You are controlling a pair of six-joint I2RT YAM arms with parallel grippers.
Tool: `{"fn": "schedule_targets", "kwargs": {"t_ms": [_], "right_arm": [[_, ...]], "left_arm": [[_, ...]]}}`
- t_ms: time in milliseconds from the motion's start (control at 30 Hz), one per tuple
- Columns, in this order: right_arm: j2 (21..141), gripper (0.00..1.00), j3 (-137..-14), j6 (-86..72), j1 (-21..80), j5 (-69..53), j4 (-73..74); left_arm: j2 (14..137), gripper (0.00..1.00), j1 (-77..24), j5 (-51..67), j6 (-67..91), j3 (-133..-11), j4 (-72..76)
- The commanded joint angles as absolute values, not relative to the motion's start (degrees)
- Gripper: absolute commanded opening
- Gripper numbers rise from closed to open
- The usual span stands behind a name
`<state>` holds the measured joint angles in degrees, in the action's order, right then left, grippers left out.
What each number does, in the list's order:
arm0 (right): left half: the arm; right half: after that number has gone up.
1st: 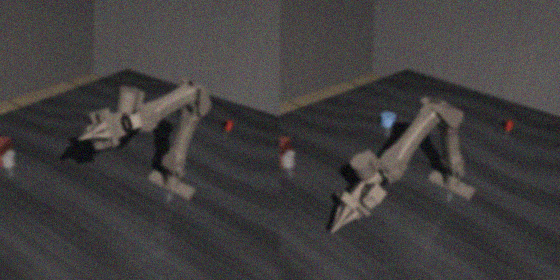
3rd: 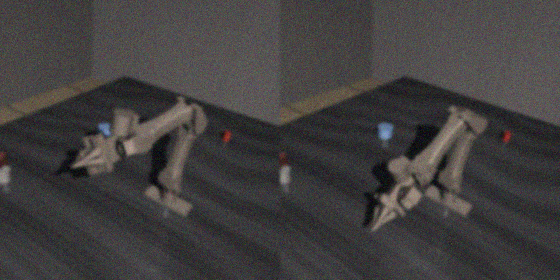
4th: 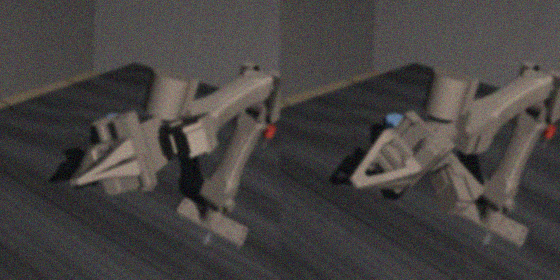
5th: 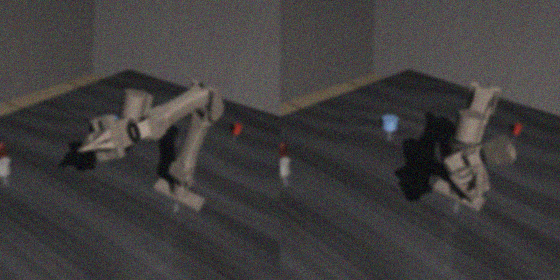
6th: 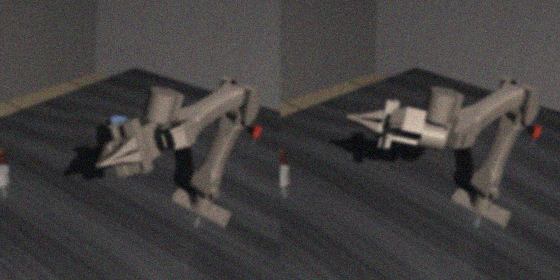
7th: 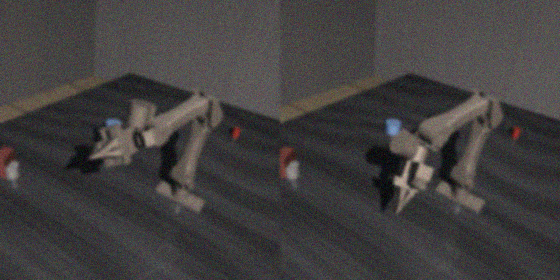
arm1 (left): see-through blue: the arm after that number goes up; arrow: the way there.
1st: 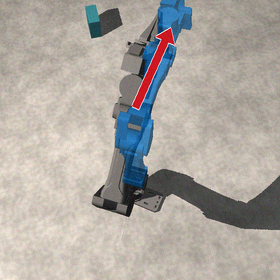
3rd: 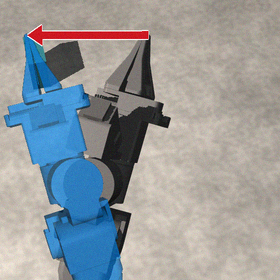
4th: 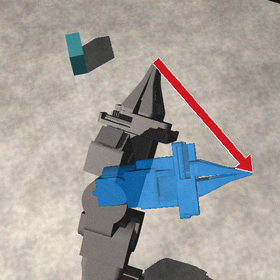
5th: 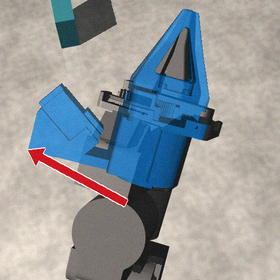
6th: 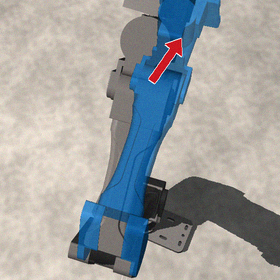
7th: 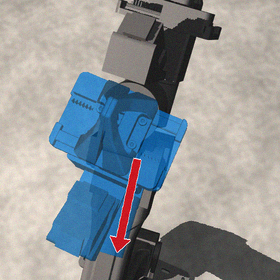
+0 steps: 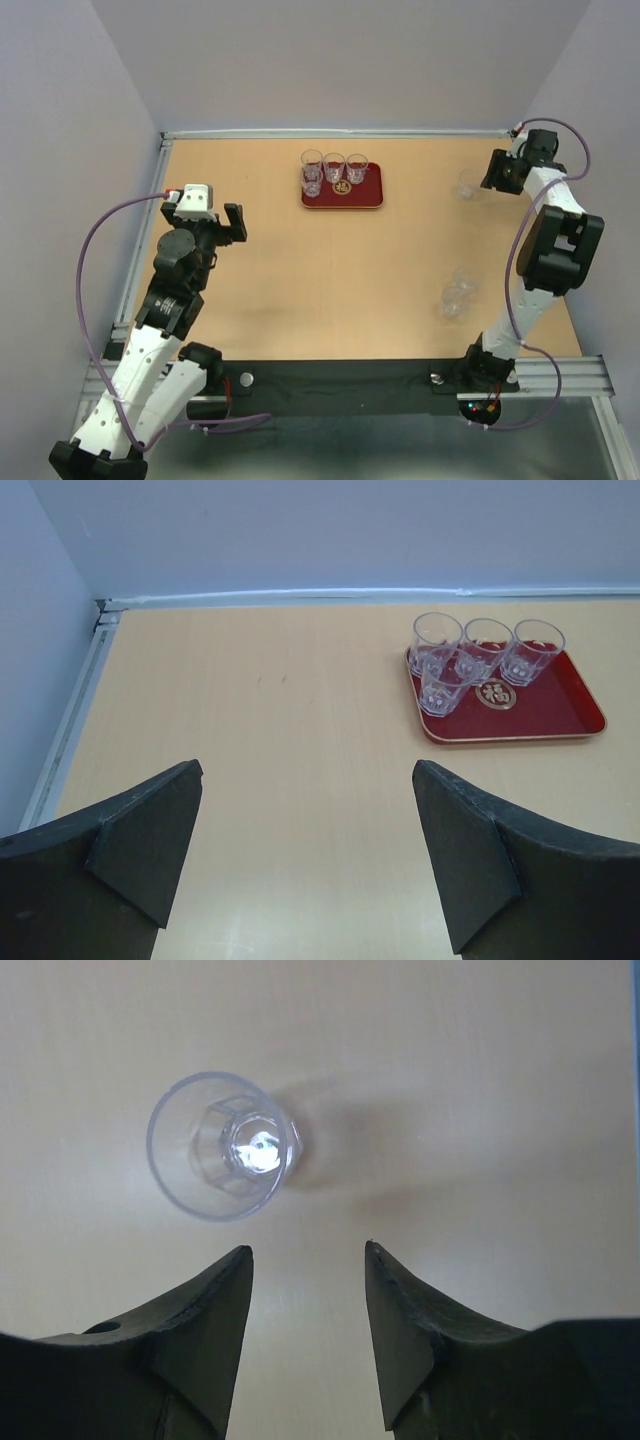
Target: Place the glasses into the tray
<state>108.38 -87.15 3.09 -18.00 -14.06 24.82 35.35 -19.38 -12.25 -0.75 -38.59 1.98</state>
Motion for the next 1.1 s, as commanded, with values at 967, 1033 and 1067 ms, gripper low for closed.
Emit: {"fn": "schedule_targets", "kwargs": {"t_ms": [967, 1033, 1067], "right_arm": [[121.6, 0.48, -101.6, -7.9, -17.7, -20.7, 21.8], [122.8, 0.48, -102.5, -8.1, -17.7, -20.5, 22.0], [123.1, 0.47, -102.7, -8.1, -17.6, -20.4, 21.9]], "left_arm": [[34.6, 0.98, -19.0, -12.6, -1.0, -38.1, 5.0], [34.8, 0.98, -19.0, -12.6, -0.9, -38.1, 5.0], [34.8, 0.98, -19.0, -12.6, -0.9, -38.1, 5.0]]}}
